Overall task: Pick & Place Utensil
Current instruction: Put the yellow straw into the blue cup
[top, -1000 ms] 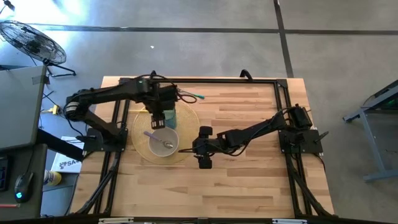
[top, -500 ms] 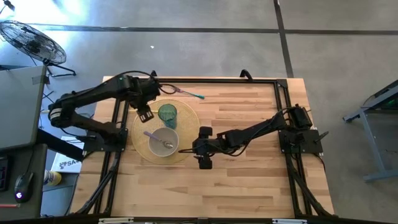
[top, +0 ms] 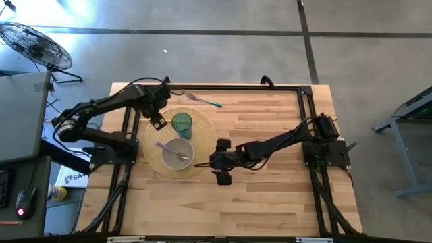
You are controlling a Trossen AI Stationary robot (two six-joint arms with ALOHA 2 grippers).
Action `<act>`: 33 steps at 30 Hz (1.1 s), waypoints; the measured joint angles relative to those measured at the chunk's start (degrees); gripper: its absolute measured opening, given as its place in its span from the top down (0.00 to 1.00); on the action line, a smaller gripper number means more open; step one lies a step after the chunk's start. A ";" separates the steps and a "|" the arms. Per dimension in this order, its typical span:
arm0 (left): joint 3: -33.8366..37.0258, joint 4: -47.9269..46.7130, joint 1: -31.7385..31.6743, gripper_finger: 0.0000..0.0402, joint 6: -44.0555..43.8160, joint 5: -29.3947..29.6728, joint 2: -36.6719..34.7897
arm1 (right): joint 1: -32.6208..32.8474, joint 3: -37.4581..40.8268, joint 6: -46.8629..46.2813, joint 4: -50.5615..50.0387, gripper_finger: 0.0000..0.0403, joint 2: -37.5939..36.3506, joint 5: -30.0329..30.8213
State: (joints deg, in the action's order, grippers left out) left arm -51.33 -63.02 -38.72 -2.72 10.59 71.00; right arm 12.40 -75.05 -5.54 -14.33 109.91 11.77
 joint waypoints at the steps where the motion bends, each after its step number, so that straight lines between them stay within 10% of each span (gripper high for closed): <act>1: 0.41 1.07 -0.49 0.60 0.14 -0.06 0.00 | 0.00 0.00 0.00 0.03 0.17 0.00 -0.05; 33: 7.65 20.48 -2.28 0.60 10.47 0.74 13.55 | 0.04 0.00 -1.53 -0.04 0.17 0.00 -1.02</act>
State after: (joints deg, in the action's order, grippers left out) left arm -43.68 -42.54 -40.99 7.75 11.33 84.55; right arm 12.45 -75.05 -7.07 -14.38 109.91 10.74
